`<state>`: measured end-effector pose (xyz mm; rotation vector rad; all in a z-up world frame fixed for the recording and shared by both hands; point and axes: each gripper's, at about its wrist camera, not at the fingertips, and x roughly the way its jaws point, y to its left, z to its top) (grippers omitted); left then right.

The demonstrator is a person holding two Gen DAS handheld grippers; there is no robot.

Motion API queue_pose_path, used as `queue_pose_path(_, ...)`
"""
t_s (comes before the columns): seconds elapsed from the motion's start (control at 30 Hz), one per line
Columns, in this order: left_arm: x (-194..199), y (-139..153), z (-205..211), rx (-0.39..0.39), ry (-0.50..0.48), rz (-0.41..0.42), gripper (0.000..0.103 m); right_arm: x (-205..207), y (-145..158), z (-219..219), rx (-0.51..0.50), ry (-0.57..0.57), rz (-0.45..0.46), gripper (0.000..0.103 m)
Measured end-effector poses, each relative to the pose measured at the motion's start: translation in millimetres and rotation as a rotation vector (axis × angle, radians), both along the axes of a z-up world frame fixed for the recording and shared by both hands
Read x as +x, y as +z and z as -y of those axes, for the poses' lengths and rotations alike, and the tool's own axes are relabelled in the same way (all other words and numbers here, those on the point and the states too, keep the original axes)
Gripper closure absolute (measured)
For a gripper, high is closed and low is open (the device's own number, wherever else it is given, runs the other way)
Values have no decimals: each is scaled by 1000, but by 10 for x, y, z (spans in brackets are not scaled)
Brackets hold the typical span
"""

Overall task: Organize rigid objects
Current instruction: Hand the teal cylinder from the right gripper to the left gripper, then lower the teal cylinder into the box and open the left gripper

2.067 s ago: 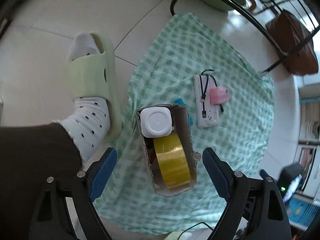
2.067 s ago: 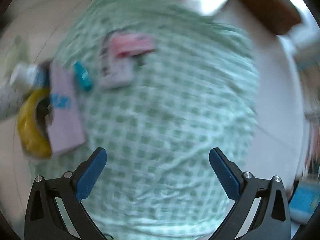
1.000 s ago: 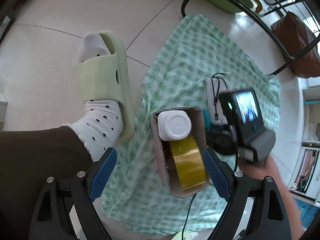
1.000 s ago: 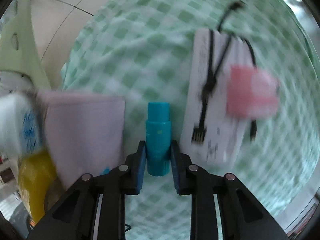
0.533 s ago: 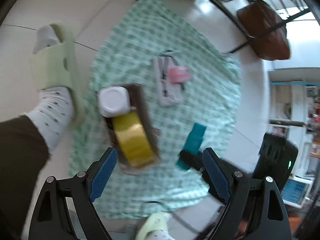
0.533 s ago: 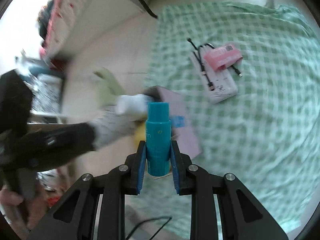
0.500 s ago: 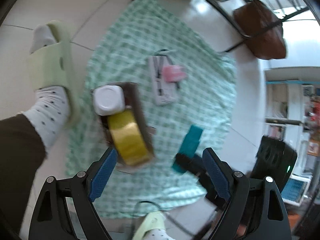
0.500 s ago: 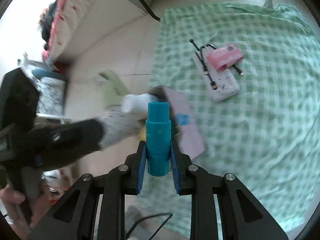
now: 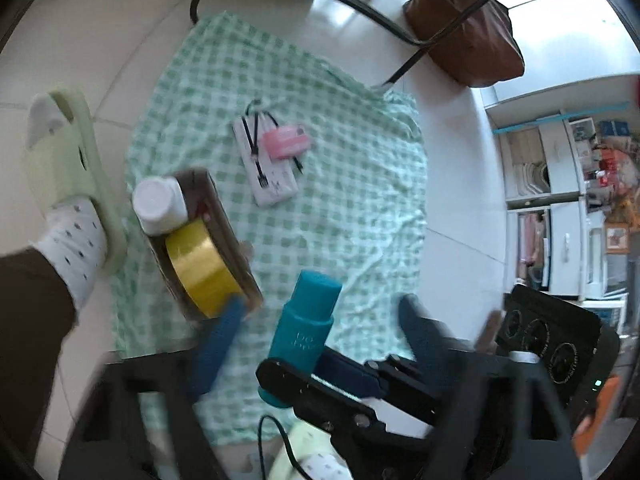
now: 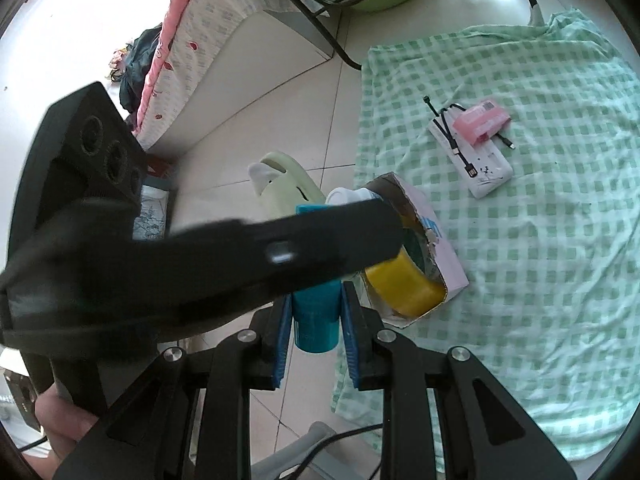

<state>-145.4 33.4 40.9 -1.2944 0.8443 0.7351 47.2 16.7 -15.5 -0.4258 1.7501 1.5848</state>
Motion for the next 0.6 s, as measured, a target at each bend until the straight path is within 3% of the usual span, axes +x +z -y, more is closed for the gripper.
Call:
queue_pose_path(0.03,-10,19,7,30,-5,-37,82,0,-4,3,-2,-3,13,76)
queue_pose_path(0.17,-77,53,52,76,8,7,82,6,-8,-4,-2,-17,40,72)
queue_pose_path(0.27,-177,52,63,89,48,-8,82,-91,-25,-20,-12,44,126,69)
queue_pose_path(0.3,-264,62,42,98,82,-13,82,-134,-62,-18,-27,73,180,69)
queue_pose_path(0.4,-438,121,35,100,157,-14,82,-276,-295,42,-123,202,481,67)
queue_pose_path(0.47,-472,133,38,112,183,-50,82,-296,-431,103,-165,246,677,59)
queue_pose_path(0.5,-499,142,43,123,194,-73,82,-269,-508,130,-196,247,779,44)
queue_pose_path(0.53,-509,150,52,129,204,-81,82,-234,-543,141,-214,238,821,32)
queue_pose_path(0.6,-494,146,62,128,216,-74,82,-95,-602,165,-242,186,844,25)
